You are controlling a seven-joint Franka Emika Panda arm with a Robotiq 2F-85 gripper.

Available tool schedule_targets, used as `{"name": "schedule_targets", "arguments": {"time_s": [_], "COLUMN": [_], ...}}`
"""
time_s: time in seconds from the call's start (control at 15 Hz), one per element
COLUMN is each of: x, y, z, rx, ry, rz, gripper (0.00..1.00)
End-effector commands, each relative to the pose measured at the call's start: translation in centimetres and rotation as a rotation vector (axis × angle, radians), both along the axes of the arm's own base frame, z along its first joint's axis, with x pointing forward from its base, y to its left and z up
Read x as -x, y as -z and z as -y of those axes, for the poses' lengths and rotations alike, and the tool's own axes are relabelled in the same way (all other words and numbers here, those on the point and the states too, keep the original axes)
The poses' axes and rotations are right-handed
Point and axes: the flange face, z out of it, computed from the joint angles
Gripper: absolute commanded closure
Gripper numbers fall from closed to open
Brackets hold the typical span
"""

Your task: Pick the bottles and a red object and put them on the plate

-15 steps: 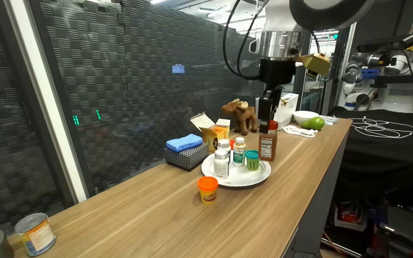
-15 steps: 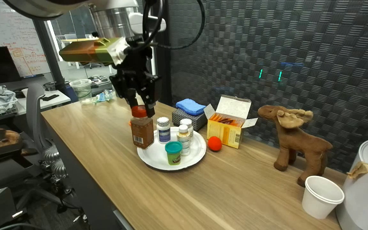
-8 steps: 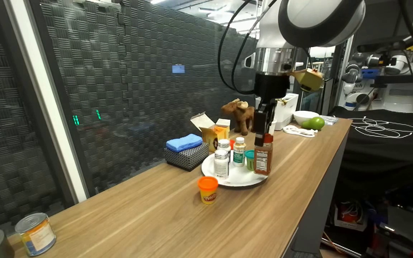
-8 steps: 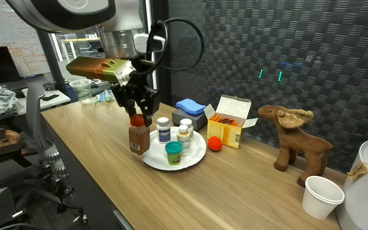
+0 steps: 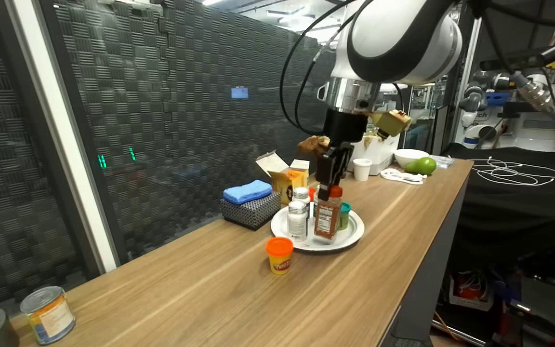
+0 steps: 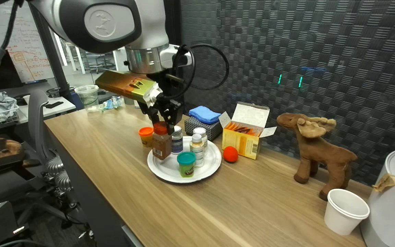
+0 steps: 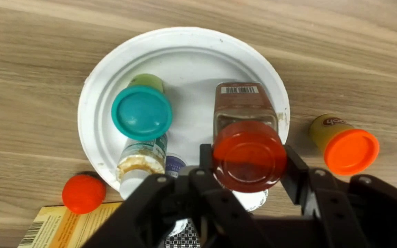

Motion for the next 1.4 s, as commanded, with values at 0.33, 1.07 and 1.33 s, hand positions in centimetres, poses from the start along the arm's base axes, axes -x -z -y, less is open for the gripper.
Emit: {"name": "schedule_targets", "arguments": {"time_s": [0.33,1.07,1.33], "x": [-3.9,-4.7,-4.4], "y": [1.2,0.6,0.6], "z": [0.8,0.7,0.8], "rx": [0.036,0.122,0.126], "ry": [-0.002,-0.053,-0.061], "rz": [0.018,0.065,0.056], "gripper": [0.75,0.75,0.11]}}
